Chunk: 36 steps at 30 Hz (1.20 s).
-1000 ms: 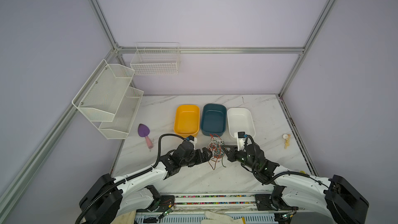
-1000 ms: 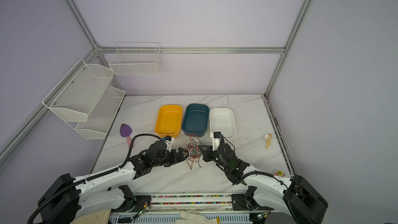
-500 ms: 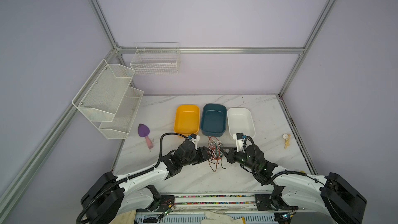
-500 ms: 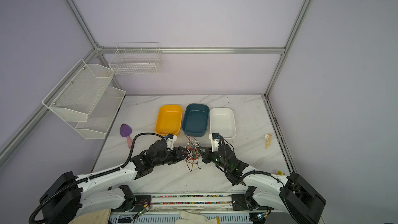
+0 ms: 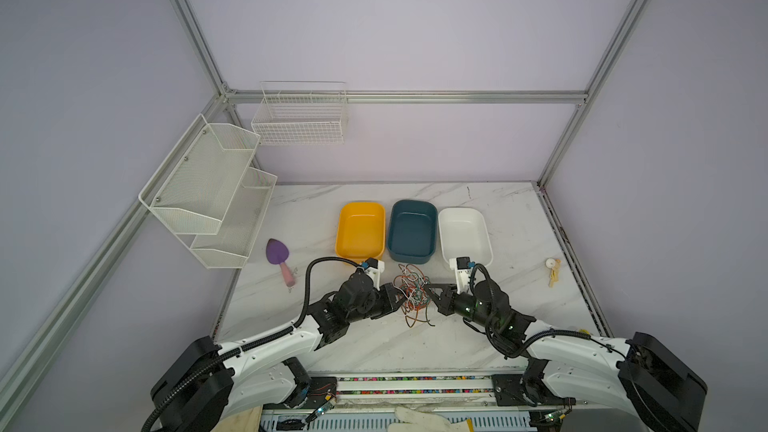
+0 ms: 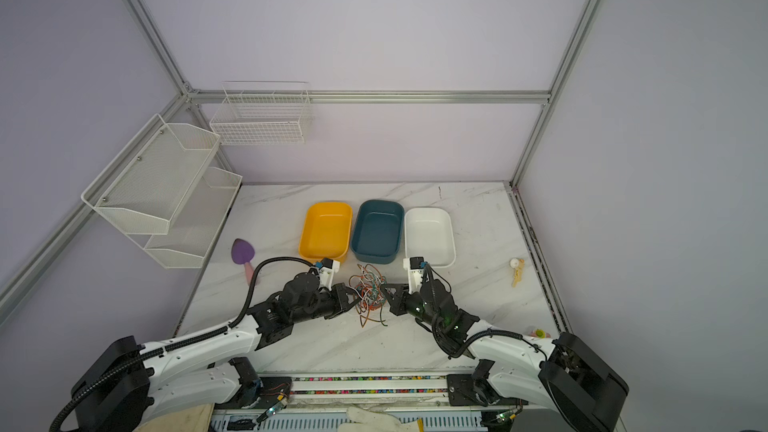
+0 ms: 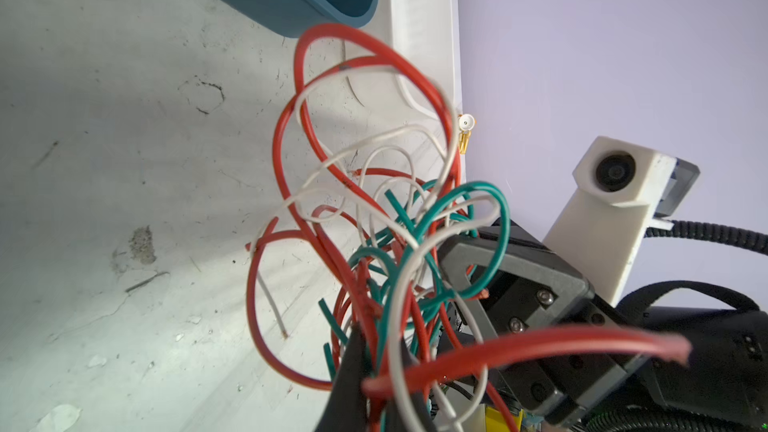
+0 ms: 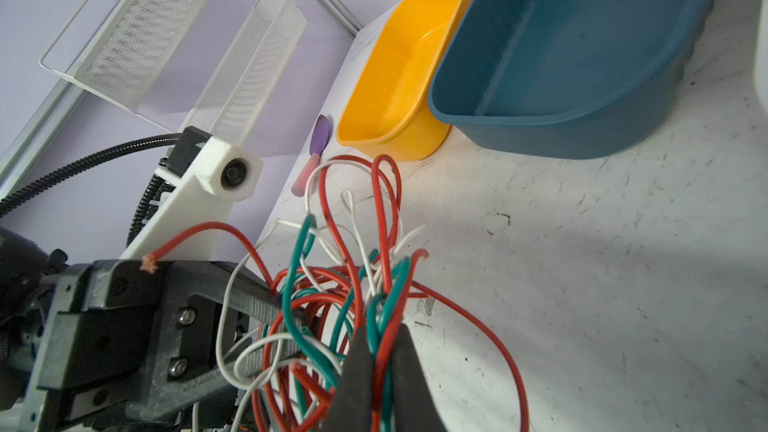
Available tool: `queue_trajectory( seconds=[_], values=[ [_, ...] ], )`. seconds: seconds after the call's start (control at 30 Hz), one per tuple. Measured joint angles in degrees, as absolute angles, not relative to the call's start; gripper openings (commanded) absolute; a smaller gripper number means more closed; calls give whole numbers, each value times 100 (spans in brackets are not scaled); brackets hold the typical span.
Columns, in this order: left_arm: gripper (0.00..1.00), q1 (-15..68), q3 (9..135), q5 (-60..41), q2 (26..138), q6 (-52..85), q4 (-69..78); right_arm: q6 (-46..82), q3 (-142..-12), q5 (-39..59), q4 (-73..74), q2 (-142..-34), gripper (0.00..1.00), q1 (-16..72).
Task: Untangle the cables
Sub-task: 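Grasp the wire bundle with both grippers and hold it lifted between them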
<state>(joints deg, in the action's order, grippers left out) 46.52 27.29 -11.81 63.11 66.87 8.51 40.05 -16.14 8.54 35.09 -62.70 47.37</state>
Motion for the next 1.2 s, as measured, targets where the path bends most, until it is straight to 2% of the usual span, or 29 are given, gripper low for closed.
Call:
queue_trajectory(
  seconds=[0.2, 0.3, 0.57, 0.67, 0.77, 1.0, 1.2],
  values=[
    [0, 4670, 2676, -1160, 6082, 6687, 733, 4108, -1614, 567, 3142, -6062, 28, 4783],
    [0, 4668, 2676, -1149, 6003, 6685, 585, 4101, -1614, 447, 2923, -5994, 33, 4779],
    [0, 4668, 2676, -1068, 5981, 6665, 152, 3918, -1833, 338, 2281, -5756, 31, 4777],
    [0, 4668, 2676, -1068, 6005, 6659, 95, 3861, -1938, 410, 2217, -5754, 34, 4777],
    [0, 4668, 2676, -1068, 6027, 6639, 95, 3826, -1953, 578, 2228, -5754, 38, 4777],
    [0, 4668, 2676, -1146, 6257, 6591, 73, 3826, -1964, 1236, 2639, -5996, 38, 4786],
    [0, 4670, 2679, -1227, 6429, 6534, 25, 3828, -2062, 1450, 2910, -6160, 34, 4895]
  ],
)
